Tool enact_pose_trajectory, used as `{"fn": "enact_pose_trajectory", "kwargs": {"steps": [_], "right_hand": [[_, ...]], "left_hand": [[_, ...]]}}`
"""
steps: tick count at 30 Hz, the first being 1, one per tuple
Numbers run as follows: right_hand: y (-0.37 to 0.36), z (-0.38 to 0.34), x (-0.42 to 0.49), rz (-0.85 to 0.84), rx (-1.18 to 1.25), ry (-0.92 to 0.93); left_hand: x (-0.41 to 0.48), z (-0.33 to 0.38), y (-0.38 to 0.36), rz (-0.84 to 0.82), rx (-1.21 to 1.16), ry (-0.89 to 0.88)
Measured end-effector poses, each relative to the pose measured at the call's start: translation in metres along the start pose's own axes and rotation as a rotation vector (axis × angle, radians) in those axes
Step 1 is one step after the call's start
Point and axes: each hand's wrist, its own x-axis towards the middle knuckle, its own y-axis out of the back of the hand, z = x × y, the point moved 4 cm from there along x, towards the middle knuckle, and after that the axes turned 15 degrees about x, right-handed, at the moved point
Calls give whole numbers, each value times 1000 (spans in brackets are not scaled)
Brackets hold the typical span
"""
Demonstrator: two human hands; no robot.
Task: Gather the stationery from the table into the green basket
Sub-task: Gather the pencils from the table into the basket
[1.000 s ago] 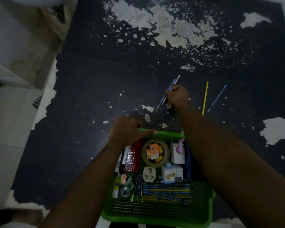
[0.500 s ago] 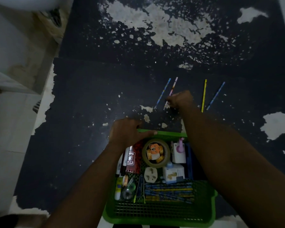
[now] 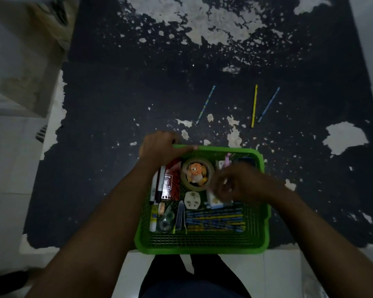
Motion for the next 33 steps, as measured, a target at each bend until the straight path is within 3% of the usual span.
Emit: {"fn": "enact_pose_trajectory", "kwargs": {"steps": [3,6,8,10,12,15,18,21,23,28,33], "right_hand": [[-57,34,-14,-143,-360,-169],[-83,49,-13,24,-726,-154],[-87,49,-11,70,-769,-193],[-86,55,-11,101,-729,-228],[-87,60,-12,-47,-722,-305],[-70,44,-12,-42,-600,-310],[-21,22,-6,199,-352,-166],[50,16,-1,684,-248,43],[81,36,5,919,-149,42],[89,105,33,888,137,-189],[69,118,35,948,294,-130]], "left_hand": [[-1,1,1,9,-25,-7],[-2,0,1,19,-30,6],[-3,0,1,24,-30,11],[-3,-1,0,8,-30,22],[-3,0,0,-4,-30,27],[-4,0,3,-15,-51,35],[-4,-1,3,-36,-112,31],[5,0,-2,-219,-330,33],[13,-2,-4,-350,-460,59],[54,6,-8,-372,-483,167],[98,39,-23,-269,-399,230]]}}
